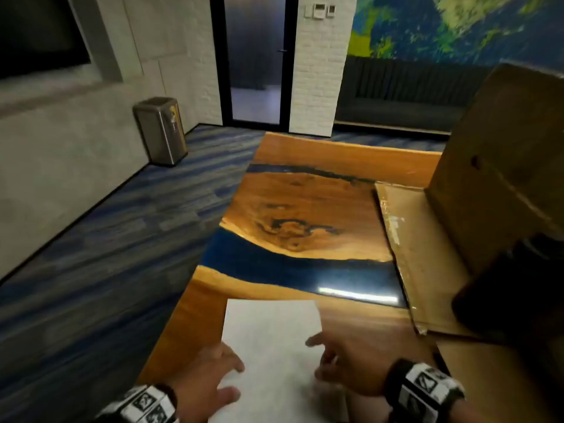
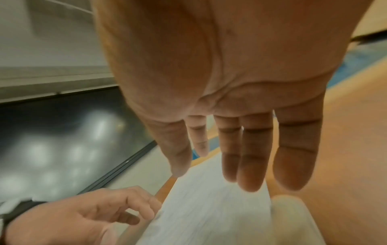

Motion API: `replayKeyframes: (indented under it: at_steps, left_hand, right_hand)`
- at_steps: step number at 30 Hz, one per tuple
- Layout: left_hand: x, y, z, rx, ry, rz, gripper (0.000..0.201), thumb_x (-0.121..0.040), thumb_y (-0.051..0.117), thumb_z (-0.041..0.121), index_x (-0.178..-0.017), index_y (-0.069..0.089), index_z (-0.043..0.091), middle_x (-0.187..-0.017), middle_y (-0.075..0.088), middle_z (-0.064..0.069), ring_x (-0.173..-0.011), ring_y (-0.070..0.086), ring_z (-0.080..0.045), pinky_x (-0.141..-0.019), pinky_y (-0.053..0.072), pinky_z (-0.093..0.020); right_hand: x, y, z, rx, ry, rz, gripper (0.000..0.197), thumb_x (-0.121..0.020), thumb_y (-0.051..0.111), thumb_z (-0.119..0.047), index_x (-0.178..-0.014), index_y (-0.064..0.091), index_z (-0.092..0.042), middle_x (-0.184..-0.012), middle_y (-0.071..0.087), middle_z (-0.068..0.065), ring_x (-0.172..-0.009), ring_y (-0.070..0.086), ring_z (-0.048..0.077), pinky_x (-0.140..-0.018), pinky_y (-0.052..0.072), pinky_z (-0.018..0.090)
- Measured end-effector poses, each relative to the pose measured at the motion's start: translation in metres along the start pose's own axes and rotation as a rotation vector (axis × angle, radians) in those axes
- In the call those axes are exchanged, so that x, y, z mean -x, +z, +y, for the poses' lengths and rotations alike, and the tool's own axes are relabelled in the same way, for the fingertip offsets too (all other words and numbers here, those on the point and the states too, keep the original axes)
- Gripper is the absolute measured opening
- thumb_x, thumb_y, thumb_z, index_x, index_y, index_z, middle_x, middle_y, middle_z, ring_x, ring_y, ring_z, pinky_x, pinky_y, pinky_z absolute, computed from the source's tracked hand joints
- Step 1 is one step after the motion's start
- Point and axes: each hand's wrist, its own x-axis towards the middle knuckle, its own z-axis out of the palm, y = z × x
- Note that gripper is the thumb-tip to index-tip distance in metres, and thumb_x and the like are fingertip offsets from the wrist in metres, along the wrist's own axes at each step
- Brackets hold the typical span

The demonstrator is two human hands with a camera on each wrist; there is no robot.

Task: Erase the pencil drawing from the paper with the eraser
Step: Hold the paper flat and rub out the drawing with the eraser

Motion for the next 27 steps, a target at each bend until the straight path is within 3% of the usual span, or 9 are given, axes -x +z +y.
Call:
replayKeyframes:
  at_steps: [3,5,9,11,17,19,22,24,27]
  left_hand:
    - [-0.014,0.011,-0.010,-0.090,-0.023,0.009,0.059,-0.091,0.056,0.058,-0.145,0.035,0.048,-0.160,0.016,0.013,-0.147,0.018,-0.013,-0.119,0.019,-0.034]
    - [-0.018,0.020,-0.017,-0.153,-0.052,0.017,0.073,-0.089,0.058,0.058,-0.153,0.025,0.044,-0.164,0.009,0.011,-0.150,0.013,-0.015,-0.121,0.019,-0.039]
    - [-0.019,0.037,-0.026,-0.246,-0.056,0.059,0.080,-0.088,0.058,0.062,-0.155,0.018,0.044,-0.166,0.006,0.011,-0.152,0.009,-0.016,-0.120,0.018,-0.046]
    - [-0.015,0.043,-0.025,-0.260,-0.052,0.078,0.079,-0.089,0.056,0.063,-0.155,0.018,0.044,-0.166,0.007,0.010,-0.152,0.009,-0.017,-0.120,0.019,-0.047]
    - [0.006,0.057,-0.015,-0.285,-0.078,0.091,0.080,-0.089,0.057,0.064,-0.156,0.020,0.040,-0.164,0.014,0.005,-0.149,0.017,-0.020,-0.116,0.029,-0.048]
    - [0.015,0.062,-0.012,-0.285,-0.076,0.102,0.085,-0.086,0.059,0.067,-0.156,0.020,0.039,-0.163,0.015,0.003,-0.148,0.019,-0.021,-0.116,0.030,-0.047]
    - [0.027,0.070,-0.013,-0.254,-0.045,0.116,0.096,-0.079,0.062,0.073,-0.157,0.015,0.043,-0.166,0.002,0.008,-0.152,0.010,-0.021,-0.119,0.023,-0.046]
    - [0.033,0.077,-0.012,-0.271,-0.011,0.071,0.103,-0.077,0.062,0.076,-0.158,0.009,0.042,-0.167,-0.005,0.009,-0.153,0.003,-0.020,-0.121,0.016,-0.046]
    - [0.037,0.086,-0.007,-0.340,0.000,0.029,0.107,-0.074,0.059,0.081,-0.158,0.006,0.039,-0.168,-0.002,0.005,-0.153,0.003,-0.021,-0.122,0.015,-0.052]
  right_hand:
    - [-0.031,-0.003,0.016,-0.014,0.029,0.029,0.051,-0.089,0.065,-0.045,-0.136,0.048,-0.034,-0.109,0.065,-0.008,-0.094,0.060,0.010,-0.075,0.045,0.015]
    - [-0.041,0.005,0.020,0.105,0.045,0.064,0.048,-0.088,0.066,-0.046,-0.130,0.052,-0.030,-0.105,0.064,-0.005,-0.090,0.058,0.014,-0.077,0.046,0.026]
    - [-0.033,0.018,0.027,0.294,0.150,0.086,0.040,-0.087,0.061,-0.058,-0.111,0.055,-0.027,-0.100,0.061,-0.004,-0.088,0.056,0.016,-0.076,0.046,0.031]
    - [-0.026,0.031,0.030,0.355,0.194,0.078,0.043,-0.087,0.059,-0.061,-0.111,0.052,-0.026,-0.100,0.061,-0.003,-0.088,0.056,0.016,-0.073,0.045,0.031]
    - [-0.006,0.055,0.019,0.328,0.220,0.152,0.034,-0.088,0.064,-0.040,-0.117,0.052,-0.026,-0.094,0.061,-0.005,-0.082,0.055,0.013,-0.061,0.041,0.024]
    - [0.003,0.050,0.011,0.342,0.196,0.222,0.028,-0.088,0.065,-0.040,-0.109,0.059,-0.023,-0.090,0.066,-0.002,-0.077,0.057,0.011,-0.060,0.043,0.023]
    - [0.018,0.050,-0.010,0.226,0.102,0.225,0.012,-0.091,0.065,-0.037,-0.093,0.065,-0.025,-0.088,0.068,-0.004,-0.078,0.060,0.011,-0.069,0.049,0.026]
    - [0.029,0.057,-0.024,0.231,0.019,0.212,0.010,-0.092,0.063,-0.039,-0.097,0.063,-0.030,-0.088,0.065,-0.010,-0.078,0.058,0.008,-0.067,0.044,0.024]
    - [0.039,0.068,-0.038,0.322,-0.063,0.203,0.014,-0.094,0.056,-0.047,-0.103,0.060,-0.037,-0.083,0.064,-0.015,-0.075,0.058,0.005,-0.062,0.039,0.024]
